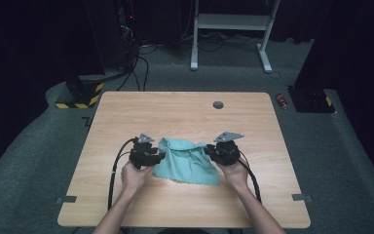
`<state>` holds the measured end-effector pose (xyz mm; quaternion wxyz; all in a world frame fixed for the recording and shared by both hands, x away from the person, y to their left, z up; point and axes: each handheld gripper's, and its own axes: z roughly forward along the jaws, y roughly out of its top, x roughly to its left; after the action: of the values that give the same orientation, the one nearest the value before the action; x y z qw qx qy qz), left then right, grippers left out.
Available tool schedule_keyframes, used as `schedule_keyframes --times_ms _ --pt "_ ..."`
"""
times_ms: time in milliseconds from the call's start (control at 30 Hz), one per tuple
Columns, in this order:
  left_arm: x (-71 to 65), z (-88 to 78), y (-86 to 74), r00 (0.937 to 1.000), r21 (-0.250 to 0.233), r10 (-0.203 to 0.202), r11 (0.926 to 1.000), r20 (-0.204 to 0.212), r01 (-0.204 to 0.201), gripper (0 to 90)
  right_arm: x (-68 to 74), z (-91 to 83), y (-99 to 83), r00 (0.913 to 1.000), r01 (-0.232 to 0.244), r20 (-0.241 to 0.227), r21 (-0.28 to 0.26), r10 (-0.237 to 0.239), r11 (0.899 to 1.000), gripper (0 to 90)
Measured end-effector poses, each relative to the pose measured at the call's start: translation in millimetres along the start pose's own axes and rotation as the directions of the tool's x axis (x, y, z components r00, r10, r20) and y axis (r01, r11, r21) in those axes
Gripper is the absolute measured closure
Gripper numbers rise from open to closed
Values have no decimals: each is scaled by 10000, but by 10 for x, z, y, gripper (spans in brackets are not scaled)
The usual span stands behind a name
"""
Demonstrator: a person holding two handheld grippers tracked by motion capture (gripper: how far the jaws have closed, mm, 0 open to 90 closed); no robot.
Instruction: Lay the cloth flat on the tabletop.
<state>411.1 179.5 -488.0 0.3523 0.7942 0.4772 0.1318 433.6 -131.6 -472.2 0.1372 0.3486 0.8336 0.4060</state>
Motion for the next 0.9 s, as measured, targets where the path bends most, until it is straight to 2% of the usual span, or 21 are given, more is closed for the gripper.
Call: schedule_keyframes --times_ms 33,167,233,367,433,500,733,867,900 --pt "-20 6 -69 10000 180 58 9998 -68 -57 560 63 -7 -44 9997 -21 -243 152 25 9999 688" --pt "-74 50 -150 9991 413 318 9987 -271 -306 600 145 42 -115 9993 204 -307 461 -190 9987 672" --pt "-93 83 -169 9991 593 336 9977 -274 -319 632 149 76 -146 9991 124 -415 562 -101 9983 727" --pt "-124 118 -195 9977 719 590 9958 -327 -566 749 140 127 -184 9989 301 -391 851 -268 9959 861" --pt "-130 106 -195 9962 874 842 9928 -229 -819 824 118 123 -192 9991 267 -349 878 -237 9958 885" --pt "-138 85 -210 9957 988 923 9909 -101 -909 885 102 104 -189 9994 206 -284 864 -182 9960 887" --pt "-147 -79 -315 9930 1196 1182 9858 73 -1182 896 46 -5 -128 9997 209 88 537 -214 9983 888" --pt "-143 -125 -348 9936 1185 1123 9865 151 -1133 893 -13 25 -118 9998 46 215 643 -60 9979 886" --pt "-150 -123 -369 9941 1143 1079 9875 122 -1086 889 -53 85 -137 9998 -75 191 979 56 9952 855"
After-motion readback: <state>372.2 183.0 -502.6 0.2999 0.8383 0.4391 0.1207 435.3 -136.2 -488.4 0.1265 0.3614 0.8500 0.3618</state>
